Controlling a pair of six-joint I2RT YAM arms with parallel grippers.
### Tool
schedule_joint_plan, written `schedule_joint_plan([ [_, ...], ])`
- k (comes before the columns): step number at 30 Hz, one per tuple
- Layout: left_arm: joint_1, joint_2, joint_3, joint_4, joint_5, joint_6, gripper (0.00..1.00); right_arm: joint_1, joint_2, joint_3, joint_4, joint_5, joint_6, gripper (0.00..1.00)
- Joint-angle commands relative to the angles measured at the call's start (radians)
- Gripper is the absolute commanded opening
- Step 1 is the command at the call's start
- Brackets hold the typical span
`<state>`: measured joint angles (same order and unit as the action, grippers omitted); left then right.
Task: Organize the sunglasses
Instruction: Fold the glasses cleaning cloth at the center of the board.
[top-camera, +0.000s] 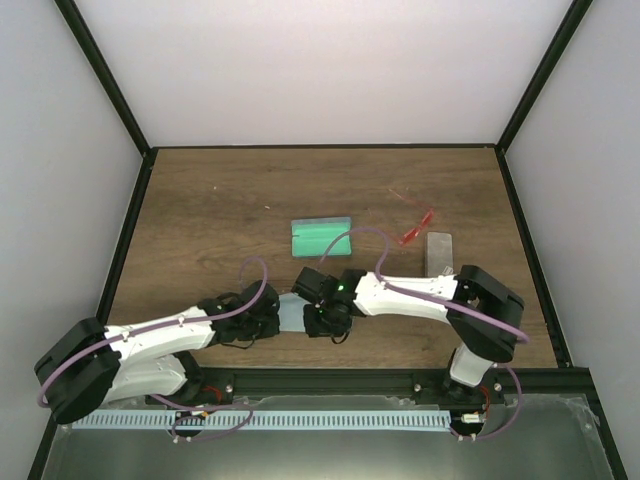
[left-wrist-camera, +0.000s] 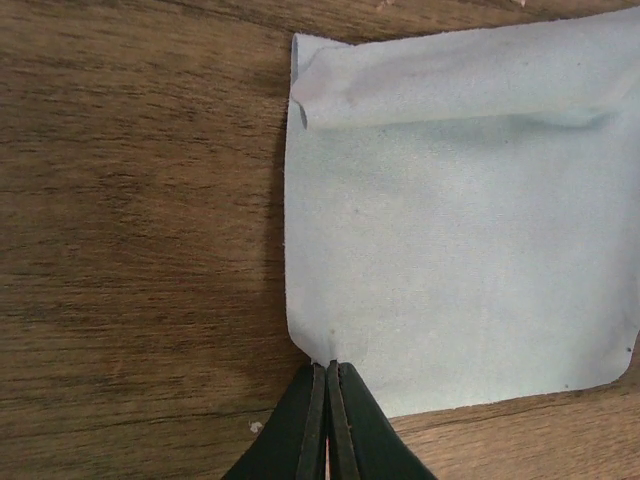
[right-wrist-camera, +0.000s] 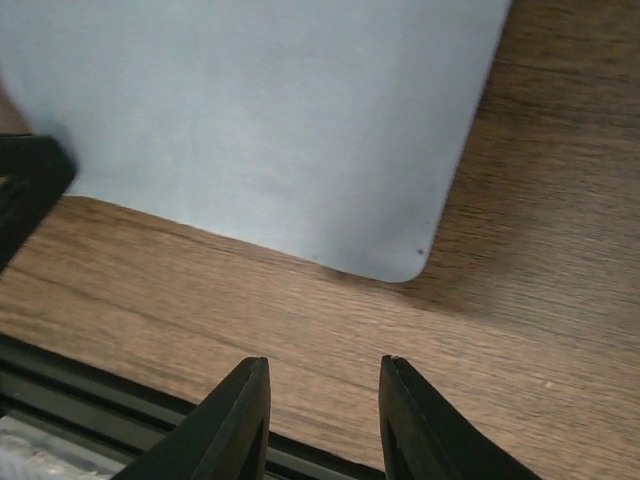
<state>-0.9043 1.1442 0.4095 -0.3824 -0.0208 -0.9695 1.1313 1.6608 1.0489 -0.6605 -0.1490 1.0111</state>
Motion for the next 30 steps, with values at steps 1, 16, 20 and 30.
schedule_joint_plan([
  [1,-0.005,0.005,-0.037,-0.078,0.006,-0.013,0.04,0.005,0.011,-0.012,0.007,0.016,0.047,0.32],
  [16,-0.005,0.023,-0.032,-0.069,0.015,0.006,0.04,0.005,0.076,-0.013,0.005,0.072,0.073,0.31],
  [20,-0.005,0.022,-0.034,-0.073,0.015,0.011,0.04,0.006,0.089,-0.008,0.007,0.076,0.076,0.29],
  [30,-0.005,-0.015,-0.056,-0.082,0.016,0.009,0.04,0.004,0.123,0.004,0.008,0.090,0.070,0.27],
])
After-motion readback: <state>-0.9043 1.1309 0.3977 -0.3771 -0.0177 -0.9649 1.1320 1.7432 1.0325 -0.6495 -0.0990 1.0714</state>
